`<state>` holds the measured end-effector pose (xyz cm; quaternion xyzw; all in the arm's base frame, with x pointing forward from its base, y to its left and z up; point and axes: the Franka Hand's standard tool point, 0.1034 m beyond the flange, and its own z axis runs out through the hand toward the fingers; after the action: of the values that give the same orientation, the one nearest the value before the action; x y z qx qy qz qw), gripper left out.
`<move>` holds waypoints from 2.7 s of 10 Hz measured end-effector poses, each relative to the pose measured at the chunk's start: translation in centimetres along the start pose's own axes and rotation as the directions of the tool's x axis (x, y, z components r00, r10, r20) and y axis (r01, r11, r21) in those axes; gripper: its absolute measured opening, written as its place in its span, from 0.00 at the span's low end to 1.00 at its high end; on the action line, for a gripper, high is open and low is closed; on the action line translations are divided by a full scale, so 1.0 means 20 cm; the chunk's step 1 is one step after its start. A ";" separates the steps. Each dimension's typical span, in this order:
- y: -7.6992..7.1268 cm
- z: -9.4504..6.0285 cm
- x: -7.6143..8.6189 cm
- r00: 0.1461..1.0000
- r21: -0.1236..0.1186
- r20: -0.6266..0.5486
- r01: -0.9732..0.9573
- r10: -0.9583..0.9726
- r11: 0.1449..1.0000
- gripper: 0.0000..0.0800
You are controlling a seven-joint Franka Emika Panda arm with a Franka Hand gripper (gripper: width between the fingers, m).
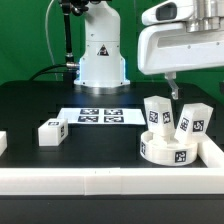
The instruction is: Assemble stool
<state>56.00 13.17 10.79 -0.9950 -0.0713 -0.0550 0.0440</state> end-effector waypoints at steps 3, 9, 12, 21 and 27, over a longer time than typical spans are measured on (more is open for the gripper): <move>0.00 0.00 0.00 0.945 -0.005 0.031 0.325 -0.324 0.946 0.81; 0.04 0.00 0.01 0.724 -0.018 0.056 0.689 -0.687 0.725 0.81; 0.04 0.03 -0.01 0.544 -0.006 0.082 0.838 -0.835 0.545 0.81; 0.10 0.11 -0.03 -0.050 0.066 0.151 0.997 -0.987 -0.041 0.81; 0.09 0.12 -0.03 -0.006 0.062 0.157 0.998 -0.988 0.004 0.42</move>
Offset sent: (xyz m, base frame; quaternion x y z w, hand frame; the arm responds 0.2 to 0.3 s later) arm -0.0005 0.0032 0.0042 0.0090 -0.0063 -0.2052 0.9787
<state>55.86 11.59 8.21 -0.6561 -0.7532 0.0051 -0.0469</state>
